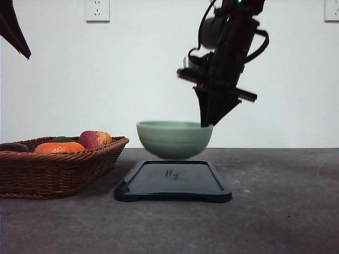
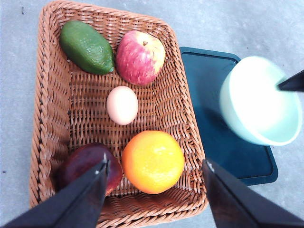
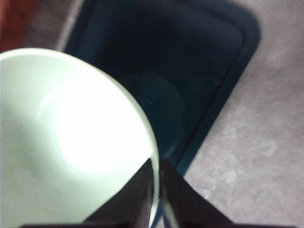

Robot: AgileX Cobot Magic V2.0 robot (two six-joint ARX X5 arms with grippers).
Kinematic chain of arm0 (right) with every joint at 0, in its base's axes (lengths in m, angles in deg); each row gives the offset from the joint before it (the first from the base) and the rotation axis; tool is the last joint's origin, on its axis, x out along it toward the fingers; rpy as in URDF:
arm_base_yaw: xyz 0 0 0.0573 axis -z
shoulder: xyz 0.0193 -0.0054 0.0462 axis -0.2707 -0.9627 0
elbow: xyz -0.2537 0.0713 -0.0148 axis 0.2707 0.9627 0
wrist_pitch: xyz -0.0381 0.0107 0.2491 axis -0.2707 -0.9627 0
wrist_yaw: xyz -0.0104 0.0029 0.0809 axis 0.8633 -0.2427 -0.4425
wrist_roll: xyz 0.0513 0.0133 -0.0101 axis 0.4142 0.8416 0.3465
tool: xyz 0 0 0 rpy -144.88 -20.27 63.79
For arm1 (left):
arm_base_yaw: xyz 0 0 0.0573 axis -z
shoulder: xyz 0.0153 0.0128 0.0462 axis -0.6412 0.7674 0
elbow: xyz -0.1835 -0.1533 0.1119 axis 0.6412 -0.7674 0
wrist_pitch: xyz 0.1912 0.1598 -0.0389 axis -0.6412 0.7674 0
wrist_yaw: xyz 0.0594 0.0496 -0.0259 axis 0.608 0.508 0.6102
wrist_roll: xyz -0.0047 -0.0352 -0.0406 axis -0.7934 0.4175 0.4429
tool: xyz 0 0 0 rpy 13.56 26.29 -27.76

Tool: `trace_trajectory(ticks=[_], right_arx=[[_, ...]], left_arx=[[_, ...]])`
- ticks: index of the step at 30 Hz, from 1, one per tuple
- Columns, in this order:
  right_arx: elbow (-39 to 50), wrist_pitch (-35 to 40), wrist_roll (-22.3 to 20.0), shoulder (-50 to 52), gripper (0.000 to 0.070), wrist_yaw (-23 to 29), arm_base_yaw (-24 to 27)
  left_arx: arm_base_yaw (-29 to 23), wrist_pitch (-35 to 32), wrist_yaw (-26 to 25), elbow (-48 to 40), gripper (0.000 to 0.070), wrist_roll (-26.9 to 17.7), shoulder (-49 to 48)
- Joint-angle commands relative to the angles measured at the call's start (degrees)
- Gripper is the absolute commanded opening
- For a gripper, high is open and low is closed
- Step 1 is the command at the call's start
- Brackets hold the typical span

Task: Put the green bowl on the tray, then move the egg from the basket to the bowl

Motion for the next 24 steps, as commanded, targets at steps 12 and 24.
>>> trace_trajectory(ticks=[12, 24], right_arx=[[-1.6, 2.6, 0.6, -4.7, 0.0004, 1.2, -0.8], [-2.1, 2.6, 0.4, -4.8, 0.0186, 1.1, -1.2]], left_arx=[[0.2, -0.2, -0.1, 1.5, 0.039, 0.1, 0.3], [0.2, 0.4, -0.1, 1.5, 0.039, 0.1, 0.3]])
